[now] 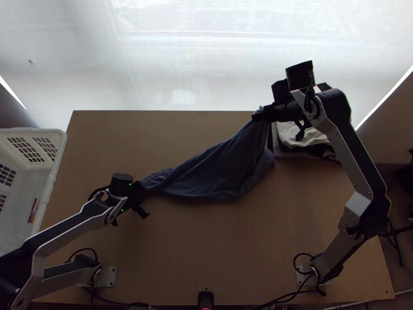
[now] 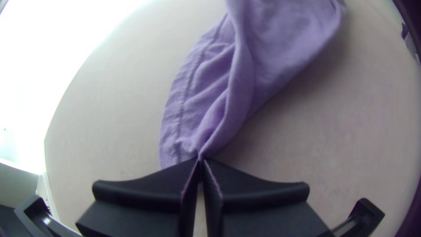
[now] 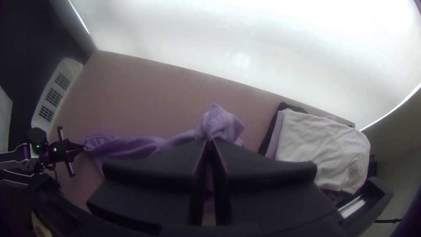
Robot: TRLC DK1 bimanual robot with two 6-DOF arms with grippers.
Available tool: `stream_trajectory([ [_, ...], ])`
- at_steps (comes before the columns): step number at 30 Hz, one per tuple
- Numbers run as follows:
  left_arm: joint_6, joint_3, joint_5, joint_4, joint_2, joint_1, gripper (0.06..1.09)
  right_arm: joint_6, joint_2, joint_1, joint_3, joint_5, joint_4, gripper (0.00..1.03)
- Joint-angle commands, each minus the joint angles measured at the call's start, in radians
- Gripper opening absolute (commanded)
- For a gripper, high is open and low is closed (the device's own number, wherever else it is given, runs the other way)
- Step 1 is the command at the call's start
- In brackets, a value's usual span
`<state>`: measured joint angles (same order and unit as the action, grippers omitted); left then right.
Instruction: Fold the t-shirt
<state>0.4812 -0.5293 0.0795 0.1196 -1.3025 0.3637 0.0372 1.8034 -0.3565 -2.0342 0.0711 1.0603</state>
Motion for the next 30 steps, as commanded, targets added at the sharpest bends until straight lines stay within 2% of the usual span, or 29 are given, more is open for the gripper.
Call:
stream_trajectory([
  [1, -0.161, -0.256, -0.099, 0.288, -0.035, -0.085, 0.09, 0.001, -0.003, 0.01, -0.008, -0.001, 0.0, 0.03],
  [4, -0.348, -0.528, -0.36, 0.511, -0.046, -0.253, 0.09, 0.007, -0.006, 0.022, -0.021, -0.001, 0.0, 0.03],
  [7, -0.5, -0.733, -0.488, 0.624, -0.05, -0.336, 0.09, 0.009, -0.012, 0.033, -0.054, -0.001, 0.0, 0.03],
  [11, -0.652, -0.908, -0.491, 0.654, -0.058, -0.368, 0.09, 0.01, -0.013, 0.056, -0.21, -0.001, 0.013, 0.03],
  [14, -0.681, -0.969, -0.521, 0.67, -0.07, -0.402, 0.09, 0.001, -0.026, 0.076, -0.31, -0.001, 0.013, 0.03],
  [23, -0.773, -1.06, -0.521, 0.739, -0.058, -0.523, 0.09, -0.046, -0.248, 0.106, -0.287, -0.001, -0.016, 0.03],
  [27, -0.776, -1.118, -0.535, 0.762, 0.063, -0.528, 0.09, -0.054, -0.354, 0.114, -0.284, -0.001, -0.028, 0.03],
  [30, -0.834, -1.15, -0.535, 0.743, 0.157, -0.52, 0.09, -0.054, -0.437, 0.125, -0.264, -0.001, -0.029, 0.03],
])
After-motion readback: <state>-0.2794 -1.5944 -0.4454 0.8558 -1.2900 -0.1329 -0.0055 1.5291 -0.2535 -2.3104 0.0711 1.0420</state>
